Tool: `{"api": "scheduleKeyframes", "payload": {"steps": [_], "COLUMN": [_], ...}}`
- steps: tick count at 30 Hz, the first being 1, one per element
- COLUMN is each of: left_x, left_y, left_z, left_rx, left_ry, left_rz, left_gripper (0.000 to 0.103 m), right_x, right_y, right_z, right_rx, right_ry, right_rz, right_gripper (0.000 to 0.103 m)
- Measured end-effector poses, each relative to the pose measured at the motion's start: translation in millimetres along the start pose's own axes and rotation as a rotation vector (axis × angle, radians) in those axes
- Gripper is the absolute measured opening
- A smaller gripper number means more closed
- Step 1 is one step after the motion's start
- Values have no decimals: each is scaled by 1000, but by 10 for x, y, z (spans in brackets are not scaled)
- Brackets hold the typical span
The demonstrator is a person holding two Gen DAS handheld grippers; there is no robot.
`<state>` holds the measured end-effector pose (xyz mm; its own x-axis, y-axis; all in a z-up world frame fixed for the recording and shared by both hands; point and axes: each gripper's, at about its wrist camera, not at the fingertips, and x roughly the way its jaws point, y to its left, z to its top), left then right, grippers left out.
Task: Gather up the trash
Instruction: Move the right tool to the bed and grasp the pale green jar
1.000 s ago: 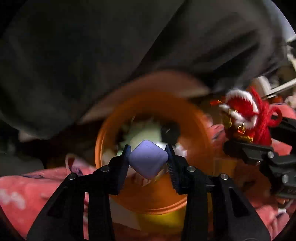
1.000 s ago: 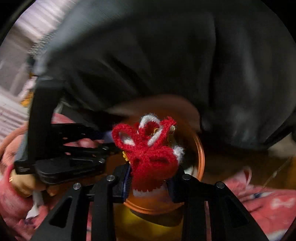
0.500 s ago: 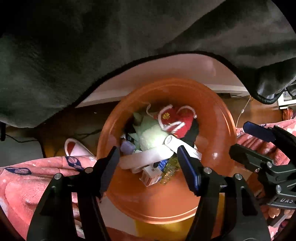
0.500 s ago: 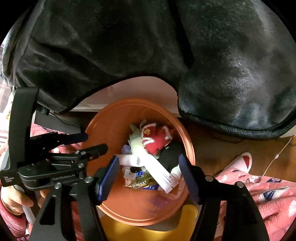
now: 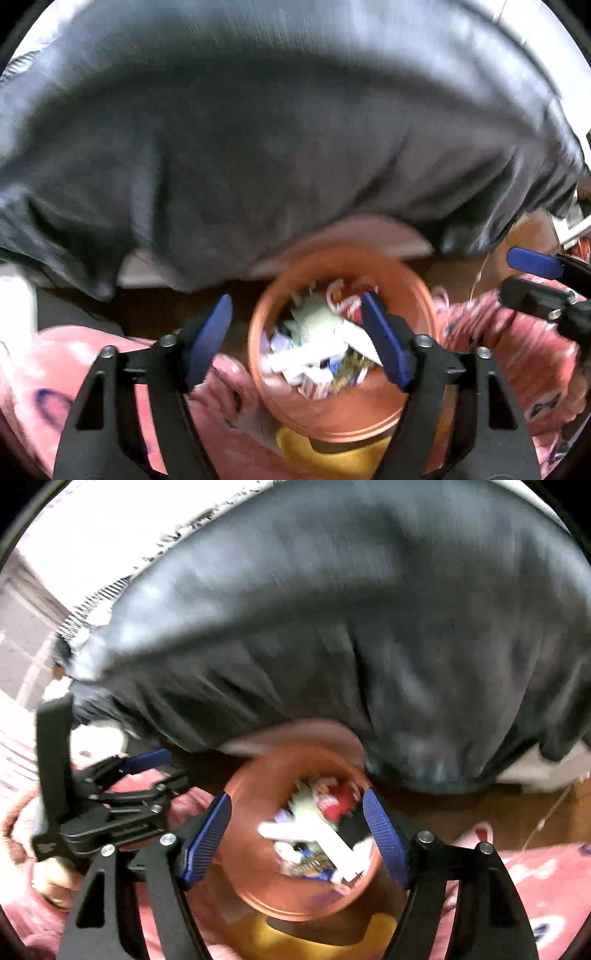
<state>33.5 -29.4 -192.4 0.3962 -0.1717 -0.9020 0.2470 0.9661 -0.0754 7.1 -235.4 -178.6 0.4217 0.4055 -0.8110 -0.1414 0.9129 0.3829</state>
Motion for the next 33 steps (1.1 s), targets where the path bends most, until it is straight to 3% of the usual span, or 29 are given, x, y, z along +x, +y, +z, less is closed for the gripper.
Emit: {"api": "scheduleKeyframes", "payload": {"steps": [6,9,14,19,23,28,33], "left_x": [-645,-863,-1125,-1146,-1126,-1060,-995], "left_y": [27,32,131,197,247,277,343], "left_z": [208,298,370,372,370,393,447], "left_rx": [-7,-10,-48,-58,-68,-60,-74], "left_ry": [-189,-244,-323,-338,-341,-352,-338], "left_rz": [63,107,96,99,105,146,143], "left_gripper": [83,87,89,90,90,90,90], "right_x": [-638,-841,-887,-632,-286,217,563], "right_y": [358,490,517,320,7,-238,-434], "right_z": [518,913,1584,2479,3166,3753,4101], "right_rx": [-106,-155,-162,-71,75,173,280], "right_ry": [-168,-255,-319,-315,-299,-269,-243], "right_rz": [43,-3,-65,-117,-160,-277,-282], "right_gripper": [80,86,90,90,90,88,77]}}
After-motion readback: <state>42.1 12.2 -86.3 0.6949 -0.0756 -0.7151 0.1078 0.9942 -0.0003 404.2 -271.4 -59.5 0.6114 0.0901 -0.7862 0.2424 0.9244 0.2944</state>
